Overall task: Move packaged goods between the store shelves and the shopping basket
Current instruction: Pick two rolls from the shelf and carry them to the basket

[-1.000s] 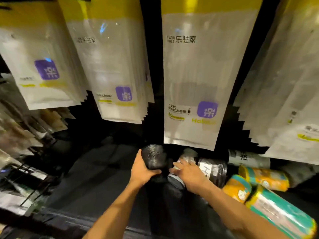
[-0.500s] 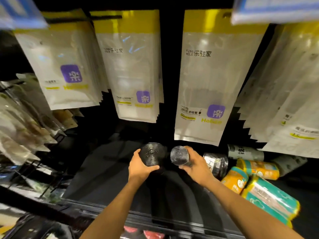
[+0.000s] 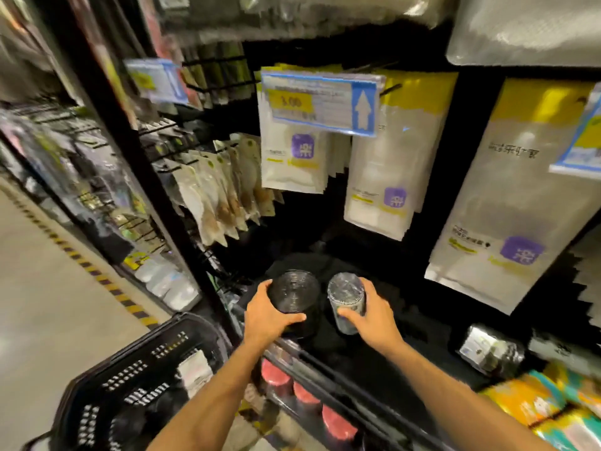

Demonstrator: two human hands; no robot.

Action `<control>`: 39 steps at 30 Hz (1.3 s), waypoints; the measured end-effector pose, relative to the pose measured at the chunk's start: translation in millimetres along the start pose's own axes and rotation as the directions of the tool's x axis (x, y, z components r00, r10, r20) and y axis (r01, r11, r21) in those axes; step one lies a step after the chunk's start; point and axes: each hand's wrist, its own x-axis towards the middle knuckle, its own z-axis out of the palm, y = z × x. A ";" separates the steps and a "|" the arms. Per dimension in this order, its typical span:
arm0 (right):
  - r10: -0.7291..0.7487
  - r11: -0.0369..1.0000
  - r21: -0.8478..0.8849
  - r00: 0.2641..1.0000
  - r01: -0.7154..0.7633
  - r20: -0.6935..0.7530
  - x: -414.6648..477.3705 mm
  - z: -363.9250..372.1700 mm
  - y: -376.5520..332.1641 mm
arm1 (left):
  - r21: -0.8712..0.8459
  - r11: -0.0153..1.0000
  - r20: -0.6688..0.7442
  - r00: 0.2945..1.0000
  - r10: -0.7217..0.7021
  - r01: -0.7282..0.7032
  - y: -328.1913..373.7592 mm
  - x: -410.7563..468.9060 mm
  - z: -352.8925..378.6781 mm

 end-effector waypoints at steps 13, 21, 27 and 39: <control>-0.246 0.969 0.089 0.876 0.230 0.416 -58.4 133.5 -93.3 | -0.127 0.941 -0.435 0.835 -0.336 0.312 -125.6 -155.9 -133.2; -0.198 0.978 0.061 0.783 0.201 0.590 -61.0 225.4 -122.6 | -0.226 0.885 -0.489 0.738 -0.465 0.408 -197.3 -161.1 -180.0; -0.134 0.984 -0.010 0.771 0.179 0.622 -27.3 305.6 -143.6 | -0.253 0.870 -0.454 0.742 -0.494 0.424 -253.1 -108.6 -215.4; 0.052 0.986 -0.155 0.790 0.055 0.611 38.2 421.3 -146.5 | -0.259 0.811 -0.271 0.767 -0.582 0.524 -341.3 4.4 -239.4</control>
